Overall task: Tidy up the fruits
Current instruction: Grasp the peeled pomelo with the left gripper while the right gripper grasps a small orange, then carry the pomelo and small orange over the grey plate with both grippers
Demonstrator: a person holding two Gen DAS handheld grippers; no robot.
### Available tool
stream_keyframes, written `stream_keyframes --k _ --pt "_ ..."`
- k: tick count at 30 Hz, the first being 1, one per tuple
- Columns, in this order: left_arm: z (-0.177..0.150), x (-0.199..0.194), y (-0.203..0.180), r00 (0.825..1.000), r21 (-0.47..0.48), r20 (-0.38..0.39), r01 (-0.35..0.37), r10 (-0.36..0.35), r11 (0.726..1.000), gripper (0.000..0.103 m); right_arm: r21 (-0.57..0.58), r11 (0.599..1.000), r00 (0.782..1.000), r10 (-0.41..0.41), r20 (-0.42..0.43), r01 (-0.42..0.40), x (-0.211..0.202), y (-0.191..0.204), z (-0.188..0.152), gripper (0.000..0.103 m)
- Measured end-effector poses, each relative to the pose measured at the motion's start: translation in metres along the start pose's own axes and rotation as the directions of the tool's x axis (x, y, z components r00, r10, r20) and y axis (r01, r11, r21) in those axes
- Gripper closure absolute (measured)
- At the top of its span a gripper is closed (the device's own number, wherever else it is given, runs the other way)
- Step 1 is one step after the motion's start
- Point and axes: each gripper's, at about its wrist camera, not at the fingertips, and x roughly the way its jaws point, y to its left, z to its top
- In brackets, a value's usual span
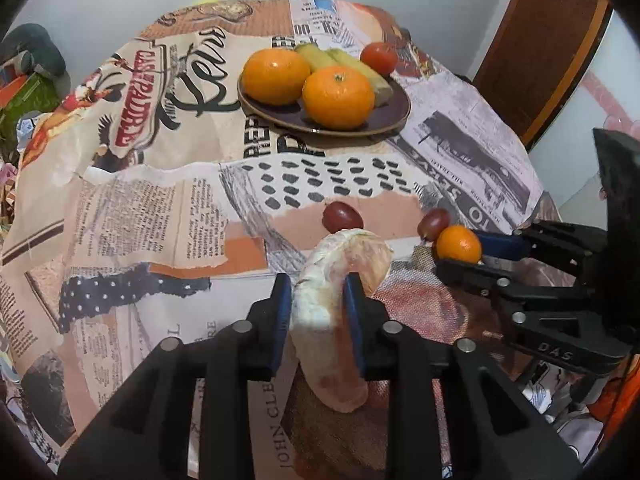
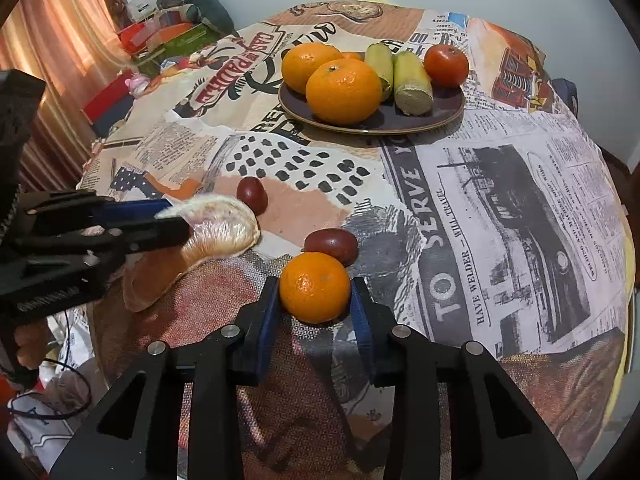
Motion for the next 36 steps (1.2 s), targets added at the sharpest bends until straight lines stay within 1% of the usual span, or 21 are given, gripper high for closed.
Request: stream_keyframes --k 1,2,3,4,5,7,9,11,16,20,22,29,36 --pt "0.0 0.001 0.001 1.0 -0.003 -0.003 0.008 -0.008 1.0 0.067 0.0 1.0 1.0 -0.001 0.002 0.001 0.0 0.0 0.0 0.071" --pt "0.001 0.005 0.001 1.0 -0.004 -0.015 0.019 -0.019 1.0 0.057 0.002 1.0 1.0 0.0 0.004 0.0 -0.001 -0.001 0.0 0.071" --pt "0.002 0.007 0.001 0.999 -0.005 -0.027 0.022 -0.022 1.0 0.053 0.006 1.0 1.0 0.004 0.006 -0.004 -0.002 -0.002 0.0 0.072" --pt "0.001 0.012 0.0 0.999 -0.002 -0.039 0.026 -0.026 1.0 0.049 0.008 1.0 1.0 0.004 0.008 -0.004 -0.002 -0.002 0.0 0.072" --pt "0.0 0.014 -0.002 0.999 0.006 -0.044 0.021 -0.021 1.0 0.049 0.008 1.0 1.0 0.003 0.012 -0.003 -0.002 -0.003 0.001 0.072" --pt "-0.002 0.018 -0.01 0.999 0.046 -0.039 -0.007 0.008 0.999 0.047 0.015 1.0 1.0 0.003 0.017 -0.003 -0.004 -0.005 0.001 0.072" --pt "-0.004 0.02 -0.016 0.999 0.071 -0.025 -0.027 0.029 0.997 0.047 0.021 1.0 1.0 0.004 0.021 -0.005 -0.005 -0.007 0.001 0.072" --pt "-0.004 0.023 -0.017 0.999 0.074 -0.017 -0.036 0.037 0.997 0.047 0.026 1.0 1.0 0.002 0.025 -0.003 -0.006 -0.008 0.001 0.072" --pt "-0.004 0.023 -0.02 0.998 0.085 0.005 -0.061 0.06 0.995 0.051 0.028 1.0 0.999 0.0 0.043 -0.001 -0.012 -0.007 0.002 0.072" --pt "-0.001 0.016 -0.017 1.0 0.057 0.001 -0.031 0.031 0.998 0.057 0.026 1.0 0.998 -0.009 0.068 0.007 -0.021 -0.009 0.005 0.072" --pt "0.001 0.012 -0.015 0.999 0.05 0.011 -0.031 0.031 0.998 0.058 0.025 1.0 0.997 -0.018 0.079 0.016 -0.024 -0.01 0.009 0.072" --pt "0.014 -0.016 -0.01 0.996 0.037 0.088 -0.031 0.027 0.999 0.058 0.039 0.998 0.99 -0.057 0.133 0.052 -0.037 -0.02 0.026 0.072" --pt "0.041 -0.041 -0.012 0.983 0.047 0.181 -0.043 0.034 0.998 0.058 0.045 0.996 0.979 -0.085 0.187 0.078 -0.05 -0.032 0.046 0.072"
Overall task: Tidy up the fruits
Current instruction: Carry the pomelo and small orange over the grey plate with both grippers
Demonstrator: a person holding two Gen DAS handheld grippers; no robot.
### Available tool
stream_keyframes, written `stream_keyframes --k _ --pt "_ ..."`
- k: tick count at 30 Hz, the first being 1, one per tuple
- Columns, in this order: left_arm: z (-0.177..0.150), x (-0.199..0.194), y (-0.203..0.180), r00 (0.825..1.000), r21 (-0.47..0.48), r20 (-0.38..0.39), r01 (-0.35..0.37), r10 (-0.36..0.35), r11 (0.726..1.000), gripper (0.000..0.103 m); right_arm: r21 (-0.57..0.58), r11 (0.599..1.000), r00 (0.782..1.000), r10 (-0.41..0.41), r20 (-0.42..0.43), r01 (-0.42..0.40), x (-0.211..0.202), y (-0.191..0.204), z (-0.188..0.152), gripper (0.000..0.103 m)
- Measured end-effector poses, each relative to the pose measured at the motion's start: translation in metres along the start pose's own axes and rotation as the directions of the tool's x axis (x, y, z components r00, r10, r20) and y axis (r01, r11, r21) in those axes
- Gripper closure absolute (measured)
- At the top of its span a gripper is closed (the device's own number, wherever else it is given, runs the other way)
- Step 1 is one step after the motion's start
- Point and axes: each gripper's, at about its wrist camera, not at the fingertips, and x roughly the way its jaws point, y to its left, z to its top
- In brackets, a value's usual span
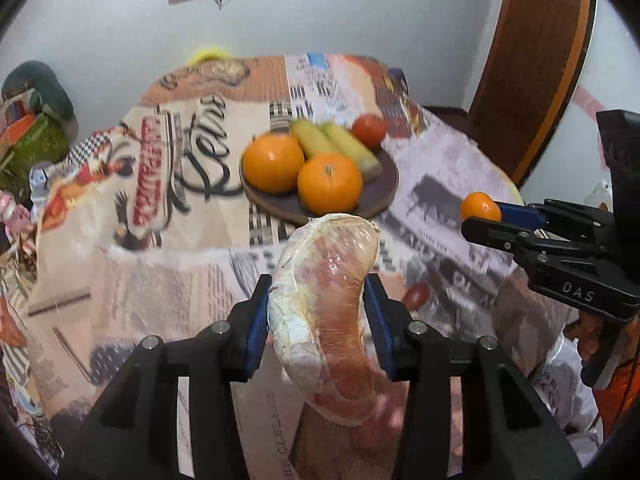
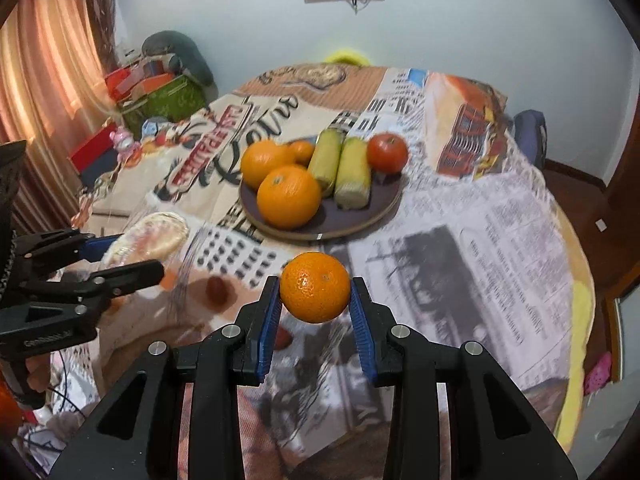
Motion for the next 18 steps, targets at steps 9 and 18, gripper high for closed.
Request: stream_keyframes --k 9,18 --pt "0.042 0.0 0.008 0.998 -0.019 0.068 0.005 -0.004 1.0 0.058 0.0 1.0 0.998 -0.027 0.063 0.027 -0.001 -0.014 0.032 0.072" --pt "0.085 0.017 0.013 0.994 -0.022 0.113 0.008 -0.006 1.0 0.058 0.01 1.0 0.996 -0.025 0.087 0.025 0.015 -0.03 0.058 0.072"
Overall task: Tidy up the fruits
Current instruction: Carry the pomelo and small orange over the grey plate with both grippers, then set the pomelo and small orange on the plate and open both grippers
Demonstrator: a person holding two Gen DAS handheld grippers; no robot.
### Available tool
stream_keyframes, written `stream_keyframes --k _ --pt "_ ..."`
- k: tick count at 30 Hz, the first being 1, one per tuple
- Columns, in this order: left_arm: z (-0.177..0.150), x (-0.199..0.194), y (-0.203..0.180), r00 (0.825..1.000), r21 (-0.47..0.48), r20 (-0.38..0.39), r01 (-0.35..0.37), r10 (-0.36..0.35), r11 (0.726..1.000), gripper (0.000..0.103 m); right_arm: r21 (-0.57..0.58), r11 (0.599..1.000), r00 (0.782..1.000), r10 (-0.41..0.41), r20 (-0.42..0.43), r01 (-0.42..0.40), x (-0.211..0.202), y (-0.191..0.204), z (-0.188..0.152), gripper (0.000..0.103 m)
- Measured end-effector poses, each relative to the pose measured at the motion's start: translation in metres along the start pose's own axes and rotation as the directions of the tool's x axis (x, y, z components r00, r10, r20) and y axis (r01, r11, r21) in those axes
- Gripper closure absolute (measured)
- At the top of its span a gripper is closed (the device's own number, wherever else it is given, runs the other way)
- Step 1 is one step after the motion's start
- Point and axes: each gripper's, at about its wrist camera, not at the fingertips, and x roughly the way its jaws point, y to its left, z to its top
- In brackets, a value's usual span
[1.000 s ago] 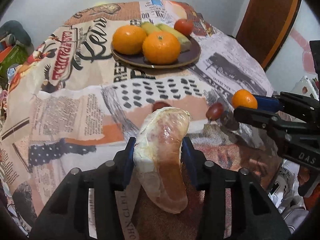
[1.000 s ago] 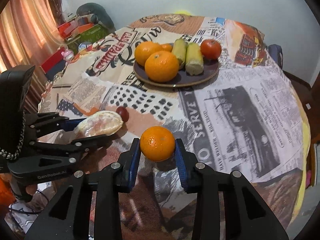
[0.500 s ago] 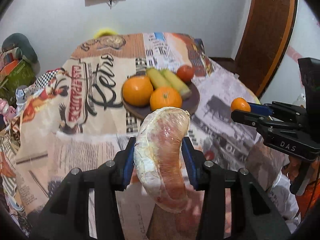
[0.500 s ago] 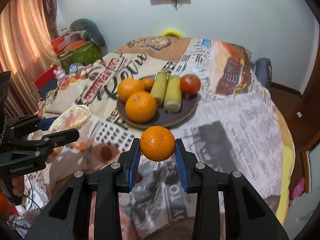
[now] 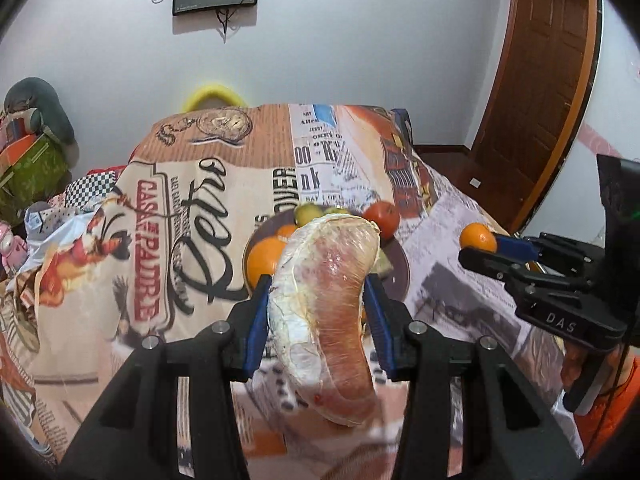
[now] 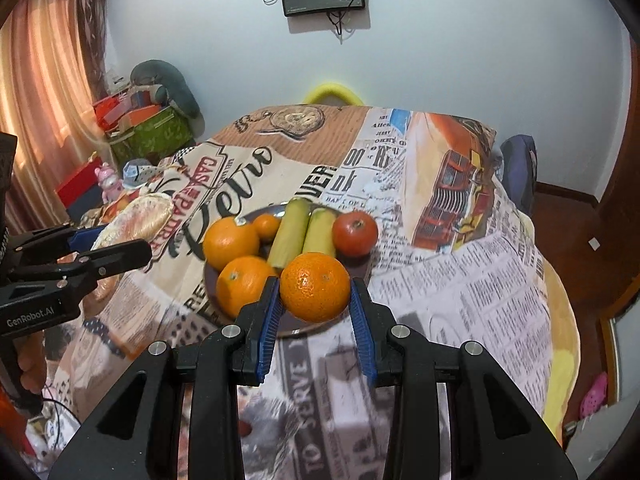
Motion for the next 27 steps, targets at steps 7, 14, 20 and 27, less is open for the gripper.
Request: stream_keyframes --k 7,14,20,27 --pt "0.021 0.028 0.002 1.0 -0.001 0.004 0.011 -0.011 1.0 0.058 -0.008 1.0 1.0 -0.011 -0.017 0.011 0.026 -0.011 0.01 0.072" --pt "0.034 0.06 0.003 1.0 -0.011 -0.009 0.021 -0.021 1.0 0.058 0.0 1.0 0.999 -0.01 -0.048 0.01 0.056 -0.022 0.014 0.072" --pt "0.039 0.087 0.006 0.999 -0.019 -0.035 0.019 -0.02 1.0 0.058 -0.008 1.0 0.996 0.002 -0.093 -0.003 0.081 -0.025 0.01 0.072" --pt "0.041 0.113 0.01 0.997 -0.024 -0.071 0.01 -0.012 1.0 0.058 -0.002 1.0 0.992 0.018 -0.127 -0.019 0.095 -0.028 0.004 0.072"
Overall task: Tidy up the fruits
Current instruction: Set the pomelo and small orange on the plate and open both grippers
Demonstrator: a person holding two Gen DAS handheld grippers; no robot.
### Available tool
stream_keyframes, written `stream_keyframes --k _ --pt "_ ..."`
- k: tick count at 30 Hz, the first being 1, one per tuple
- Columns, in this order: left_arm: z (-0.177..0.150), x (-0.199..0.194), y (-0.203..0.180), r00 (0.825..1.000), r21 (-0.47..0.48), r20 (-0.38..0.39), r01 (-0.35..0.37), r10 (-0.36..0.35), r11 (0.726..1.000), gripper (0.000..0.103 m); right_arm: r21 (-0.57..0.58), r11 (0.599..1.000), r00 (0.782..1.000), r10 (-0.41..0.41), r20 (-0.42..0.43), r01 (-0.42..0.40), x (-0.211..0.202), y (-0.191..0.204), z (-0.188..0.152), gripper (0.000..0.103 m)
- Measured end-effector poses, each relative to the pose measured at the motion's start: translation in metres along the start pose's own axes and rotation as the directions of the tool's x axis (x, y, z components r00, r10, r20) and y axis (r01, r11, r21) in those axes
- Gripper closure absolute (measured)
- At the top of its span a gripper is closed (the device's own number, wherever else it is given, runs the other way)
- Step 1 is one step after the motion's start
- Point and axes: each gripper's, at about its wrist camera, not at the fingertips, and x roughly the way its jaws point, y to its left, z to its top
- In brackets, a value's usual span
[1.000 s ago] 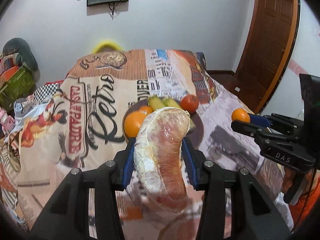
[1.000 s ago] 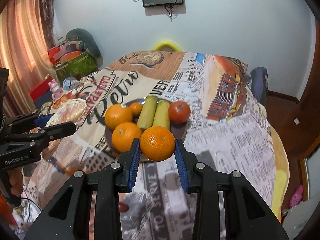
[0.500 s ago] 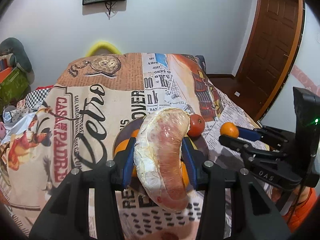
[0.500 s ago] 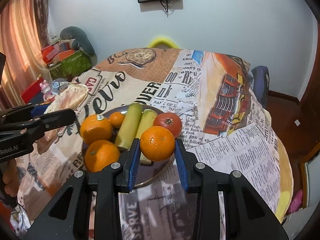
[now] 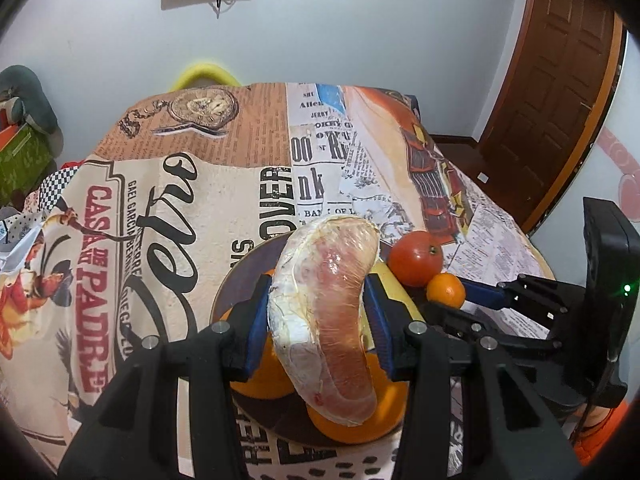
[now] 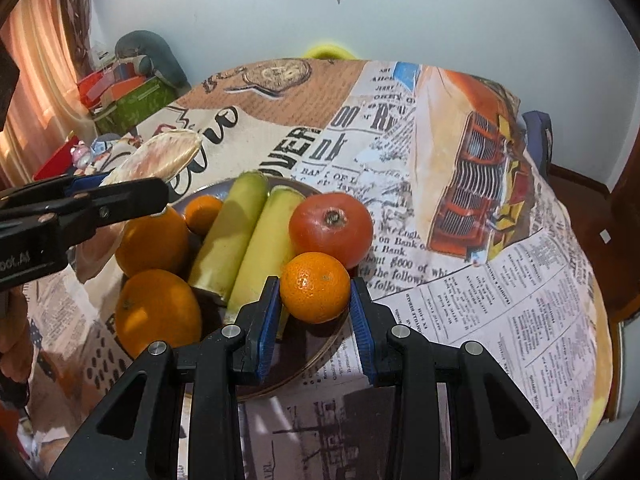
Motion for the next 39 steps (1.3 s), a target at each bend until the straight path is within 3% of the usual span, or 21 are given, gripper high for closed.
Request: stream_keyframes --k 12,18,27,39 --pt "-0.005 0.021 -0.001 1.0 0.001 -0.026 -0.016 0.016 1.0 0.058 0.005 1.0 1.0 0.001 -0.004 -0.001 0.002 -0.002 0.002 0.071" --pt "-0.002 0.008 0.0 1.0 -0.006 -0.003 -0.014 0.014 1.0 0.058 0.003 1.0 1.0 0.004 0.003 -0.004 -0.003 0.001 0.002 0.064" --pt "-0.005 -0.028 0.003 0.999 -0.016 0.029 -0.036 0.037 0.999 0.058 -0.011 1.0 0.999 -0.003 0.049 0.004 -0.035 0.014 0.003 0.064" --pt "-0.022 -0.111 -0.002 0.992 -0.003 0.106 -0.073 0.072 0.997 0.057 -0.045 0.999 0.991 -0.012 0.136 0.018 -0.104 0.047 -0.007 0.063"
